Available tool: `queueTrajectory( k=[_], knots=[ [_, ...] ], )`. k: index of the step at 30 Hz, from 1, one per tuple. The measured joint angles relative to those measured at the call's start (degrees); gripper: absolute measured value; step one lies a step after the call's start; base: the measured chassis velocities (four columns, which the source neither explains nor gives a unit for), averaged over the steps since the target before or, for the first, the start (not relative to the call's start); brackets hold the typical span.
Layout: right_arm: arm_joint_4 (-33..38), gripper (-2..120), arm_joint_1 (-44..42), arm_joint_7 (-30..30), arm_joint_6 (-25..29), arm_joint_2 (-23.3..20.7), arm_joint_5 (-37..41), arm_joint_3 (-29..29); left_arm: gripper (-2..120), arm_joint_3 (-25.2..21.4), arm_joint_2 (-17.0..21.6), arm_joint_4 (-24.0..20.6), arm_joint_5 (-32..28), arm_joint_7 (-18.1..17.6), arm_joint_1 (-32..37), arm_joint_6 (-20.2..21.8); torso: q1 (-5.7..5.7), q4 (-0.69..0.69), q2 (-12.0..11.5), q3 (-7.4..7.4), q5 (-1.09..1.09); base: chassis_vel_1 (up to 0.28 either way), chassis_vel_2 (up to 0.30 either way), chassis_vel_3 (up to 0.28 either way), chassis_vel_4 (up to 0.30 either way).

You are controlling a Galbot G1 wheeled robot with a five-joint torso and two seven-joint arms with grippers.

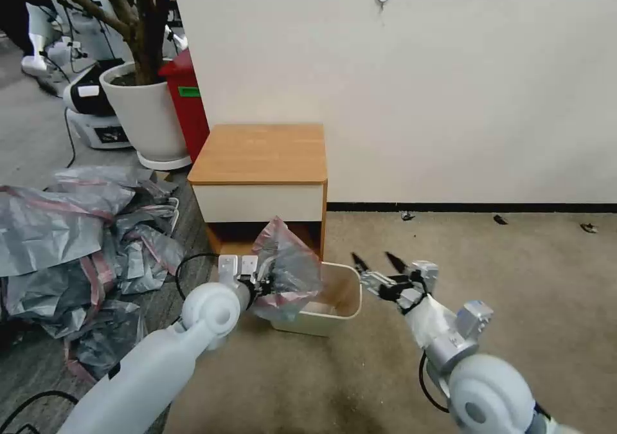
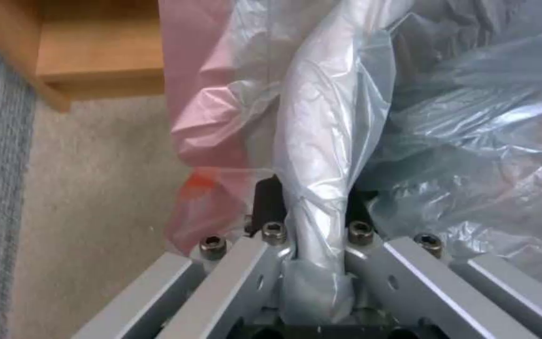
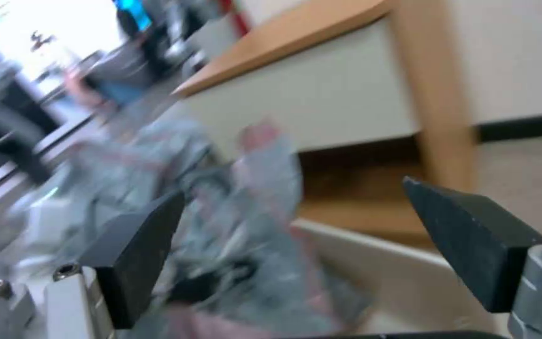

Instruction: Pick up the garbage bag from the table and place it over the trash can.

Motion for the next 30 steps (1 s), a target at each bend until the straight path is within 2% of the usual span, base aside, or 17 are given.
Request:
queueTrajectory(
  k=[1, 2, 4, 5, 9, 14, 21, 24, 25, 29, 30],
  knots=[
    [0.0, 91, 0.0, 0.0, 0.0, 0.0, 0.0, 0.0, 2, 0.0, 0.0, 0.0, 0.0, 0.0, 0.0, 0.0, 0.00, 0.00, 0.0, 0.00, 0.00, 0.000, 0.000, 0.000, 0.000],
    [-0.3, 91, 3.4, -0.5, -1.0, -1.9, 2.3, -2.9, 2, -0.3, 0.3, -0.6, 1.7, 1.5, 1.2, -0.8, 0.00, 0.01, 0.0, 0.00, -0.01, 0.000, 0.000, 0.000, 0.000],
    [-1.8, 92, 7.9, -0.5, -1.5, -3.1, 3.3, -7.2, 2, -0.6, 0.6, -1.3, 2.6, 2.4, 2.4, -1.6, 0.00, 0.01, 0.0, 0.00, 0.00, 0.000, 0.000, 0.000, 0.000],
    [-1.8, 92, 7.9, -0.5, -1.5, -3.1, 3.3, -7.2, 2, -0.6, 0.6, -1.3, 2.6, 2.4, 2.4, -1.6, 0.00, 0.01, 0.0, 0.00, 0.00, 0.000, 0.000, 0.000, 0.000],
    [-6.0, 91, 16.7, 0.8, -1.8, -2.2, 4.1, -17.1, 2, -1.1, 1.0, -3.0, 3.2, 2.7, 4.1, -2.1, 0.00, 0.01, 0.0, 0.00, 0.00, 0.000, 0.000, 0.000, 0.000],
    [-9.1, 91, 21.3, 2.5, -1.7, -1.2, 4.0, -22.6, 2, -1.7, 1.4, -4.2, 3.6, 2.7, 5.5, -2.3, 0.00, 0.00, 0.0, 0.00, 0.00, 0.000, 0.000, 0.000, 0.000],
    [-11.9, 90, 24.6, 4.1, -1.5, -0.1, 3.3, -26.5, 2, -2.9, 1.4, -6.0, 3.9, 2.7, 7.8, -2.4, 0.00, 0.01, 0.0, 0.00, -0.01, 0.000, 0.000, 0.000, 0.000],
    [-12.6, 79, 24.7, 4.4, -1.5, 0.0, 2.0, -27.6, 2, -3.7, 1.6, -6.8, 3.9, 2.7, 8.7, -2.4, 0.00, 0.00, 0.0, 0.00, 0.00, 0.000, 0.000, 0.000, 0.000],
    [-12.6, 79, 24.7, 4.4, -1.5, 0.0, 2.0, -27.6, 2, -3.7, 1.6, -6.8, 3.9, 2.7, 8.7, -2.4, 0.00, 0.00, 0.0, 0.00, 0.00, 0.000, 0.000, 0.000, 0.000],
    [-12.9, 61, 24.6, 4.6, -1.4, 0.6, 1.2, -28.1, 2, -4.4, 2.1, -7.5, 3.9, 2.9, 9.7, -2.4, 0.00, 0.00, 0.0, 0.00, -0.01, 0.000, 0.000, 0.000, 0.000],
    [-12.9, 61, 24.6, 4.6, -1.4, 0.6, 1.2, -28.1, 2, -4.4, 2.1, -7.5, 3.9, 2.9, 9.7, -2.4, 0.00, 0.00, 0.0, 0.00, -0.01, 0.000, 0.000, 0.000, 0.000]
  ],
)
